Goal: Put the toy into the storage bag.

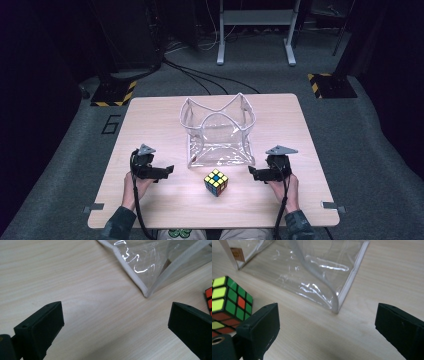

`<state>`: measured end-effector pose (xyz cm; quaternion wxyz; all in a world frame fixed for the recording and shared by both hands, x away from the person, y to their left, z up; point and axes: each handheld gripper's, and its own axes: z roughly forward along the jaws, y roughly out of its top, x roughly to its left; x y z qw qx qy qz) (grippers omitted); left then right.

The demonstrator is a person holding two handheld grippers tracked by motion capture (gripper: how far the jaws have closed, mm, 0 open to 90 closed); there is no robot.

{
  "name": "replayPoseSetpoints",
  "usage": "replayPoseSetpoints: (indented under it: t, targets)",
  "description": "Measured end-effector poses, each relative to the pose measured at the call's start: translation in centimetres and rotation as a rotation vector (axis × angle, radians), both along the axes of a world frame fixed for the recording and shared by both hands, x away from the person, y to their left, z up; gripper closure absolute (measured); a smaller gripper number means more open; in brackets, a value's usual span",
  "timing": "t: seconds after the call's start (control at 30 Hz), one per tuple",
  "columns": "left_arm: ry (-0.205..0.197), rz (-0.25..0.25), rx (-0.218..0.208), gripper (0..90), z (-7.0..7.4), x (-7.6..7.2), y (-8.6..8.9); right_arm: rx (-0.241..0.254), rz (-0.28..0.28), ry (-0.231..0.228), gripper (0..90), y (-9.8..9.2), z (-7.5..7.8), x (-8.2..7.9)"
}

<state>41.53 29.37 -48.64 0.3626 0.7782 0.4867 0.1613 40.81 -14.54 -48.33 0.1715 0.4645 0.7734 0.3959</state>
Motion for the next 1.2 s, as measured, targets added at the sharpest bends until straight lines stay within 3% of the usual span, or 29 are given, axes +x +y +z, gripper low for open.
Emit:
replayPoseSetpoints:
  t: [0.1,0.17,0.33,0.47,0.53,0.63,0.8,1.2]
  targets:
    - [0.006,0.007,0.01,0.1,-1.2,-0.5,-0.2,-0.012,0.0,0.015,5.2,0.4,-1.4,-0.4]
    - [0.012,-0.01,0.057,0.1,-1.8,-0.7,-0.2,-0.014,0.004,0.02,5.4,0.6,-2.1,-0.7]
    - [0.003,-0.016,0.111,0.1,-2.8,-1.0,-0.5,-0.043,-0.004,0.011,5.9,1.1,-3.5,-1.1]
    - [-0.003,-0.031,0.117,0.1,-3.5,-1.1,-0.5,-0.07,0.003,0.031,5.4,1.4,-4.3,-1.0]
    - [0.007,-0.017,0.095,0.1,-4.0,-1.1,-0.6,-0.077,-0.001,0.024,5.5,1.5,-4.2,-1.1]
    - [-0.028,-0.005,0.11,0.0,-4.4,-1.4,-0.7,-0.091,-0.002,0.037,4.9,1.7,-4.4,-1.0]
    - [-0.027,0.023,0.103,0.0,-4.4,-1.4,-0.7,-0.134,-0.011,0.01,5.4,2.2,-4.6,-1.3]
    - [-0.027,0.04,0.108,0.3,-4.4,-1.4,-0.7,-0.128,-0.031,0.013,5.2,2.3,-4.6,-1.2]
